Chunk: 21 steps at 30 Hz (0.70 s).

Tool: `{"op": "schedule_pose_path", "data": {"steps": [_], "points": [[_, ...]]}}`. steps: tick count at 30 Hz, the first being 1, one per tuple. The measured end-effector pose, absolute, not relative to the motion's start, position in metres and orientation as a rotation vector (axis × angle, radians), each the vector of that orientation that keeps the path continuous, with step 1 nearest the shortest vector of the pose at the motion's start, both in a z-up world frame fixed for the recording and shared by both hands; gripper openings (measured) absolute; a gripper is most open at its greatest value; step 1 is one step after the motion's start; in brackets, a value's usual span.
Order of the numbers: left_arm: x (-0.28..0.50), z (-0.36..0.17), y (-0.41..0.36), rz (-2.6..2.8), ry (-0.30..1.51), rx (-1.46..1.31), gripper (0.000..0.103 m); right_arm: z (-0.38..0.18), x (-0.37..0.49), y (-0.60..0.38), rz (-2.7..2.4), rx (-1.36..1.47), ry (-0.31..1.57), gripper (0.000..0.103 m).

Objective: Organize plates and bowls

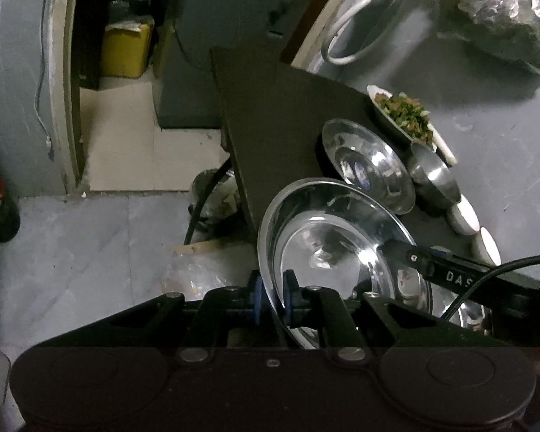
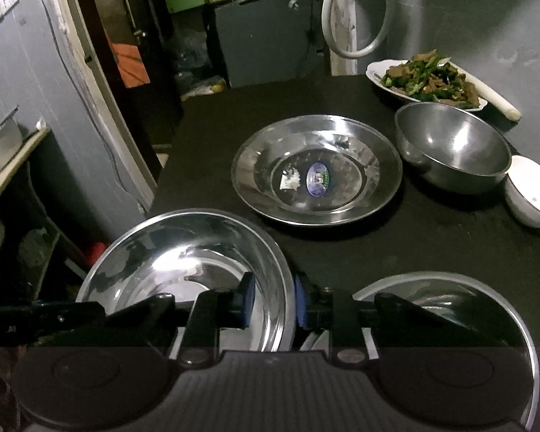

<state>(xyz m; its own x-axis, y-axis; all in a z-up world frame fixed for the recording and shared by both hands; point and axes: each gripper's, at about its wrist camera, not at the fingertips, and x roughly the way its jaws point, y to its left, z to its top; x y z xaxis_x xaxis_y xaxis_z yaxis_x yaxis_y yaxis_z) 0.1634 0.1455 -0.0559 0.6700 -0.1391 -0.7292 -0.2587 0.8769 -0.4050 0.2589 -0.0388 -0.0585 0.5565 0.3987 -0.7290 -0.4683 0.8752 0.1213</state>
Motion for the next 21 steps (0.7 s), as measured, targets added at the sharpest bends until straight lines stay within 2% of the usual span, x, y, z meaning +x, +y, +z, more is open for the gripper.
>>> {"op": "schedule_pose_path", "data": {"steps": [10, 21], "points": [[0.181, -0.027, 0.106, -0.036, 0.813, -0.423, 0.012, -0.031, 0.236, -0.079, 0.463, 0.032, 0.749, 0.026], [0.212, -0.026, 0.035, -0.198, 0.859, -0.298, 0.012, -0.031, 0.213, -0.160, 0.251, 0.142, 0.723, 0.030]]}}
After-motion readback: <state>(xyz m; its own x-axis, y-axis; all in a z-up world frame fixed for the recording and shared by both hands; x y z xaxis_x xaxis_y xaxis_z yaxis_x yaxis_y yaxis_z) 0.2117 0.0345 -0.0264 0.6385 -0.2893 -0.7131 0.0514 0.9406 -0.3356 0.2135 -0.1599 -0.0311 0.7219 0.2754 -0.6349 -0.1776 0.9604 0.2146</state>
